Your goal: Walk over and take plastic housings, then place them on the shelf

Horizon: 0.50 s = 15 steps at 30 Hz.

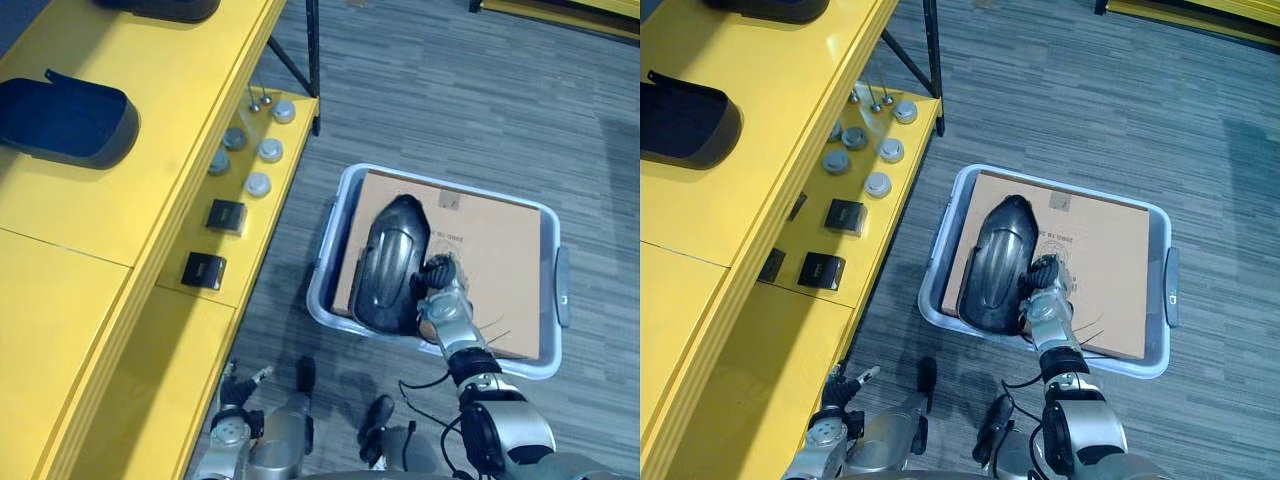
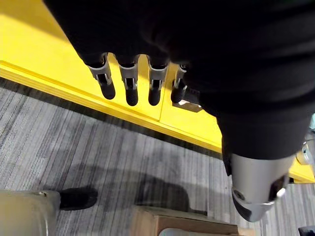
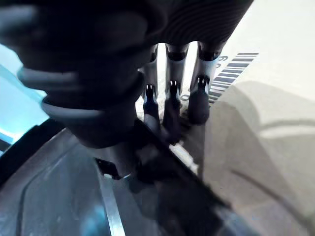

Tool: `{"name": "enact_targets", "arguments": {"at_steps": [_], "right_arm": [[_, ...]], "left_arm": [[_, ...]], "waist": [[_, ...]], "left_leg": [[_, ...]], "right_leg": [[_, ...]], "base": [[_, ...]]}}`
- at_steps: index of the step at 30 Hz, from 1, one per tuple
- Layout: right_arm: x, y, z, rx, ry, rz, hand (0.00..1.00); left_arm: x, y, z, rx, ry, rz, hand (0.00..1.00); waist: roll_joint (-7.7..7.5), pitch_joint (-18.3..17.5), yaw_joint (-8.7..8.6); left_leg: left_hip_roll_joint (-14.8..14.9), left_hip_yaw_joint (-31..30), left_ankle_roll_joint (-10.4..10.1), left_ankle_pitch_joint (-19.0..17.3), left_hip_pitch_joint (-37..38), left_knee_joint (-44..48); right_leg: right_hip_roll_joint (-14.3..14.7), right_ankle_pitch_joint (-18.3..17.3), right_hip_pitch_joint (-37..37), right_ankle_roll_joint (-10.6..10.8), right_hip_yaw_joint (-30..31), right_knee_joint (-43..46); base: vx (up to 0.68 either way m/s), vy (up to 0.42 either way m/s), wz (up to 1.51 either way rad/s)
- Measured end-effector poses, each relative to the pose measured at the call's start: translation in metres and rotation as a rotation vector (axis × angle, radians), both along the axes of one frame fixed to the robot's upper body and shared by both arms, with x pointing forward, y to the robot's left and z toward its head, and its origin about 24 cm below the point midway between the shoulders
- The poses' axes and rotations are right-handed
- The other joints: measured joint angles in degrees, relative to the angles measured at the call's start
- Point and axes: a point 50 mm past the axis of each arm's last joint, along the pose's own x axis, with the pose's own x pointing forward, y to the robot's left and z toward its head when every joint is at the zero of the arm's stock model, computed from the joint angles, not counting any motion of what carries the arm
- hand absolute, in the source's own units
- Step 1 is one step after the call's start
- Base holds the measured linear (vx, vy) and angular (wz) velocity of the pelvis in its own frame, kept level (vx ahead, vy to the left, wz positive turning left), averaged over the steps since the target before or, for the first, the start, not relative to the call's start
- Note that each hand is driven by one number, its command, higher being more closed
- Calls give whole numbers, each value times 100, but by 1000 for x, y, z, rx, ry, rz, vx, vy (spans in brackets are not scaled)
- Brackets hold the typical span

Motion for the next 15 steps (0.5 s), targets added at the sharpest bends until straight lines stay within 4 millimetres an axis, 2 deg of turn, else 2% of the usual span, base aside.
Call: {"name": "enact_targets", "arguments": {"at_steps": [4,7,9,15], "right_arm": [[-4,-2,-4,10,9,-4,100],[-8,-7,7,8,-64,-19,100],[-13,-11,17,1,-128,-36,100],[-31,-25,36,-31,-271,-118,100]], "left_arm": [[1,0,1,-1,-6,-2,0],[8,-3,7,-3,-41,-15,0],[19,-8,23,-4,-134,-38,0],[51,-28,79,-24,-420,-120,0]], "waist": [[-9,-5,-16],[-24,-14,-69],[-51,-30,-157],[-152,-137,-216]], "left_leg": [[-5,23,-4,-2,189,-91],[-14,31,-9,-6,196,-101],[-23,19,-10,-6,191,-97],[-25,9,-9,-6,190,-76]], "right_leg": [[-8,1,134,2,22,-10],[-24,7,137,12,29,-12],[-30,12,144,20,27,-13],[-26,10,152,21,59,-31]], "base": [[42,2,-3],[0,0,0],[9,17,4],[0,0,0]]}}
